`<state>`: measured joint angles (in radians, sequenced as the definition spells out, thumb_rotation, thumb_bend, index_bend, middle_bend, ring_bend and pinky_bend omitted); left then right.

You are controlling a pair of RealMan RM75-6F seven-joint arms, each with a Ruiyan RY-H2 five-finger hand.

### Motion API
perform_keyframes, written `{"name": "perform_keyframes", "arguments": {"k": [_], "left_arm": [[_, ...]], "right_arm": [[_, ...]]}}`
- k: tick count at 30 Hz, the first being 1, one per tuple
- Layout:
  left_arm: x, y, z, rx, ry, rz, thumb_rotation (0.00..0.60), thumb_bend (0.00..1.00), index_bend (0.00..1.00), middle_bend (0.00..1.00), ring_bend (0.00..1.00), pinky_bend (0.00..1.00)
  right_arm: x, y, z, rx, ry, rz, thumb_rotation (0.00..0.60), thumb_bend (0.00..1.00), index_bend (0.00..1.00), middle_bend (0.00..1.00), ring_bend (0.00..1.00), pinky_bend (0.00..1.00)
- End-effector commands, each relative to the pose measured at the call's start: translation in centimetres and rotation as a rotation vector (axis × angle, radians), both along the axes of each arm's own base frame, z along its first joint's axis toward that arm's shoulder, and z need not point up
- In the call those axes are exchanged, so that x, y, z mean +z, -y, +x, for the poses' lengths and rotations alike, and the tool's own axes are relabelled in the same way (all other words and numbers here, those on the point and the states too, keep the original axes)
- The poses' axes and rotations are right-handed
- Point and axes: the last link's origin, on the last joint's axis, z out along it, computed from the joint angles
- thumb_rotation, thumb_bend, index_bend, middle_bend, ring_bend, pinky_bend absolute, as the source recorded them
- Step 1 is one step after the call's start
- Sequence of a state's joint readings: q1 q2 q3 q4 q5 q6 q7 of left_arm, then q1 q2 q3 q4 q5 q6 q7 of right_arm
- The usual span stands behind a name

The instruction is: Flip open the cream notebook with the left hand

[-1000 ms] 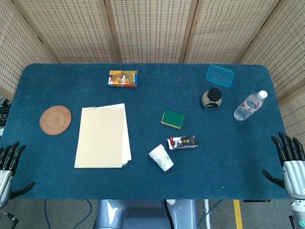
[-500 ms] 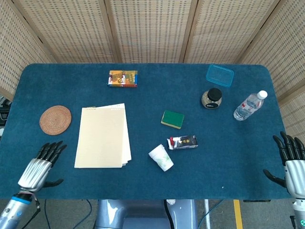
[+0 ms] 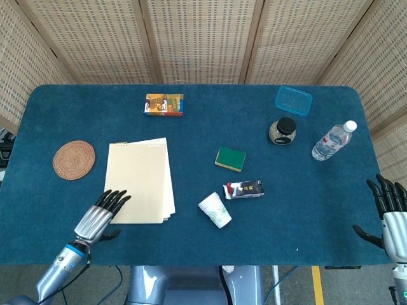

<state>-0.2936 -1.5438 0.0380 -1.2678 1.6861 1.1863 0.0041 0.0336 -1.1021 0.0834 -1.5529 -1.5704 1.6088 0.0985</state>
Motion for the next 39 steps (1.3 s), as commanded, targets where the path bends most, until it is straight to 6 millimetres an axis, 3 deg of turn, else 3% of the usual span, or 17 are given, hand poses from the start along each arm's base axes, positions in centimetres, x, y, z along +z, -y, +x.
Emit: {"name": "perform_keyframes", "arguments": {"k": [1,21,37,39], "left_arm": [[-0.4,0.0,-0.2,0.005,-0.005,-0.006,0.6,0.3,0.0,0.0,0.0,0.0],[-0.8,-1.3,-1.5,0.068,-0.037,0.017,0.6,0.31,0.0,0.0,0.0,0.0],[-0.8,-1.8,-1.7,0.094,-0.04,0.024,0.6,0.36,0.0,0.0,0.0,0.0],[-0.7,-1.9,-1.7,0.094,-0.04,0.025,0.6,0.41,0.0,0.0,0.0,0.0]], "right_arm": [[0.0,0.0,0.0,0.0,0.0,0.0,0.6,0.0,0.0,0.0,0.0,0.0],[-0.1,0.1,-0.1,-0.009,0.029,0.015,0.6,0.0,0.0,0.0,0.0,0.0],[0.0,0.1,-0.1,-0.011,0.029,0.019,0.6,0.0,0.0,0.0,0.0,0.0],[0.0,0.1,-0.1,-0.01,0.031,0.021,0.6,0.0,0.0,0.0,0.0,0.0]]}}
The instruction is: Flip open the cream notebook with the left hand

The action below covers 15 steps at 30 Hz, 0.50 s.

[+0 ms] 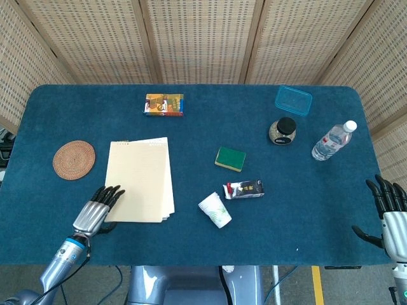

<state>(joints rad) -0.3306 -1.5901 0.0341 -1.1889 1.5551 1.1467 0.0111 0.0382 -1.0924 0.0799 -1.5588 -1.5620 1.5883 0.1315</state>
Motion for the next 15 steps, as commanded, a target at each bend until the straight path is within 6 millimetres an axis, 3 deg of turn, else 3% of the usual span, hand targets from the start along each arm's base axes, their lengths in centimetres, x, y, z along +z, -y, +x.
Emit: {"name": "perform_keyframes", "arguments": {"k": [1,15], "left_arm": [[0.0,-0.1,0.0,0.0,0.002,0.003,0.6,0.44,0.0,0.0,0.0,0.0],[0.5,-1.4,0.6,0.003,0.028,0.028,0.6,0.47,0.0,0.0,0.0,0.0]], "right_arm": [[0.0,0.0,0.0,0.001,0.003,0.001,0.6,0.0,0.0,0.0,0.0,0.0],[-0.1,0.0,0.0,0.0,0.002,0.002,0.6,0.0,0.0,0.0,0.0,0.0]]}}
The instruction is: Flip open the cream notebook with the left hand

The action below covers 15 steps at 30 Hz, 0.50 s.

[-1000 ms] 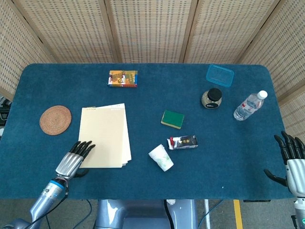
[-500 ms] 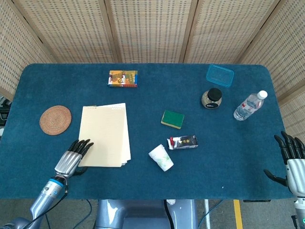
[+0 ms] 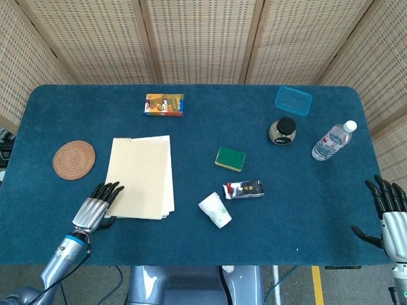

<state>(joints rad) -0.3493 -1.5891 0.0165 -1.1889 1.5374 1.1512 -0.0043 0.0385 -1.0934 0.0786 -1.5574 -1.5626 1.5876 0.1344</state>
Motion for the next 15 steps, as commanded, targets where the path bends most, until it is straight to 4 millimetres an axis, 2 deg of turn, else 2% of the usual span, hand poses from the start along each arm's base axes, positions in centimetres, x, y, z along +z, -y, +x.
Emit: {"name": "perform_keyframes", "arguments": {"k": [1,15], "left_arm": [[0.1,-0.5,0.3,-0.001,0.009,0.007,0.6,0.47,0.0,0.0,0.0,0.0],[-0.9,-2.1,0.6,0.033,0.01,-0.002,0.6,0.47,0.0,0.0,0.0,0.0]], "right_arm": [[0.0,0.0,0.0,-0.001,-0.001,0.0,0.6,0.0,0.0,0.0,0.0,0.0],[-0.3,0.2,-0.2,-0.01,-0.014,0.003,0.6,0.0,0.0,0.0,0.0,0.0]]}}
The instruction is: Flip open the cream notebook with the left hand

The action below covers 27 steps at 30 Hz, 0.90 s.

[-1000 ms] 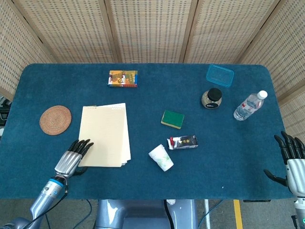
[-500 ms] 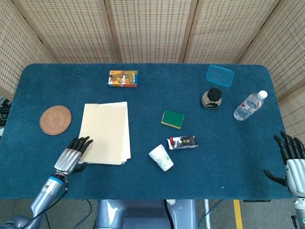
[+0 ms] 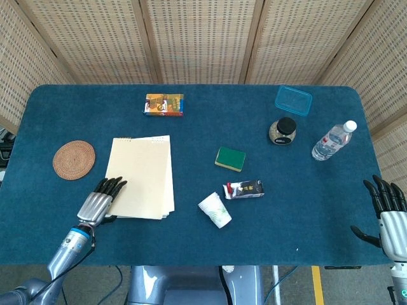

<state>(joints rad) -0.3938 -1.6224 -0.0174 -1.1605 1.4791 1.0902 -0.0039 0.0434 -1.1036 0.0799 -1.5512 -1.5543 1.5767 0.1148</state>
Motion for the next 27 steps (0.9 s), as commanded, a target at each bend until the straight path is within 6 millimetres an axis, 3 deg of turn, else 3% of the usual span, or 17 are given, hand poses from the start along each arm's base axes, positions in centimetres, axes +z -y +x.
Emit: {"name": "perform_keyframes", "arguments": {"k": [1,18,19,22,25,27], "left_arm": [[0.0,-0.3,0.1,0.001,0.004,0.005,0.6,0.47,0.0,0.0,0.0,0.0],[0.3,-2.5,2.1,-0.014,0.022,0.024,0.6,0.46,0.02,0.01,0.0,0.0],[0.3,-2.5,2.2,-0.017,0.024,0.028,0.6,0.46,0.06,0.04,0.02,0.0],[0.5,-2.4,2.3,-0.035,0.026,0.046,0.6,0.46,0.46,0.34,0.24,0.14],[0.5,-2.2,2.2,-0.07,0.002,0.037,0.6,0.47,0.66,0.5,0.37,0.28],[0.5,-2.1,2.2,-0.097,-0.019,0.032,0.6,0.49,0.7,0.54,0.41,0.32]], "right_arm": [[0.0,0.0,0.0,-0.002,0.001,0.0,0.6,0.0,0.0,0.0,0.0,0.0],[0.0,0.1,-0.2,-0.01,0.002,0.001,0.6,0.0,0.0,0.0,0.0,0.0],[0.0,0.1,-0.2,-0.011,0.003,0.002,0.6,0.0,0.0,0.0,0.0,0.0],[0.0,0.2,-0.2,-0.011,0.003,0.002,0.6,0.0,0.0,0.0,0.0,0.0],[0.0,0.2,-0.2,-0.009,0.004,0.003,0.6,0.0,0.0,0.0,0.0,0.0],[0.0,0.1,-0.1,-0.009,0.006,0.002,0.6,0.0,0.0,0.0,0.0,0.0]]}}
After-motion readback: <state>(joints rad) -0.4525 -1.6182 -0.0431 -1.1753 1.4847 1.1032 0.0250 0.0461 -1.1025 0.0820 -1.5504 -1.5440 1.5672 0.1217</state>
